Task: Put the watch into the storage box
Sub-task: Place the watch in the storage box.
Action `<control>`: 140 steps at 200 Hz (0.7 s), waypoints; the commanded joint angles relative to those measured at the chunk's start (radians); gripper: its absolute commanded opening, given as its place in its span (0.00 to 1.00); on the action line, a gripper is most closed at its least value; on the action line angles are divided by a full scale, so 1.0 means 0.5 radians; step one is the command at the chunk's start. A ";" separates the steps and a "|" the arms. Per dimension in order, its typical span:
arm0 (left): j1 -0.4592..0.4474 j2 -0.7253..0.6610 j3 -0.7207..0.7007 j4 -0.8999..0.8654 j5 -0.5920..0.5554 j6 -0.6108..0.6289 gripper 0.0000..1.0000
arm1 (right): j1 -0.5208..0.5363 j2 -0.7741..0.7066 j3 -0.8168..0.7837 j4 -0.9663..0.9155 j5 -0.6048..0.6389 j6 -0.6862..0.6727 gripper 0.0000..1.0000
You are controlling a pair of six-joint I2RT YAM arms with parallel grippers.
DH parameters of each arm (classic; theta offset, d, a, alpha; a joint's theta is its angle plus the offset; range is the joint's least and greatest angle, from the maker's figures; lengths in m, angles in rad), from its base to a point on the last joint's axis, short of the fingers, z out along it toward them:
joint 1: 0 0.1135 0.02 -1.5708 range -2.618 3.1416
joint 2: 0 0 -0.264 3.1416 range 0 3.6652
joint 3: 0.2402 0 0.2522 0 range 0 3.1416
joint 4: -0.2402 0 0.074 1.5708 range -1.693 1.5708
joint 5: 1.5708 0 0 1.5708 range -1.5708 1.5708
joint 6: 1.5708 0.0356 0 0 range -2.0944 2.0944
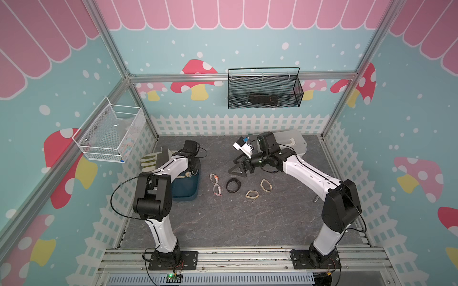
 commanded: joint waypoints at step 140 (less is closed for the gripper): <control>-0.039 -0.270 0.046 -0.067 -0.011 0.045 0.30 | -0.083 -0.007 -0.012 -0.200 0.248 0.015 0.99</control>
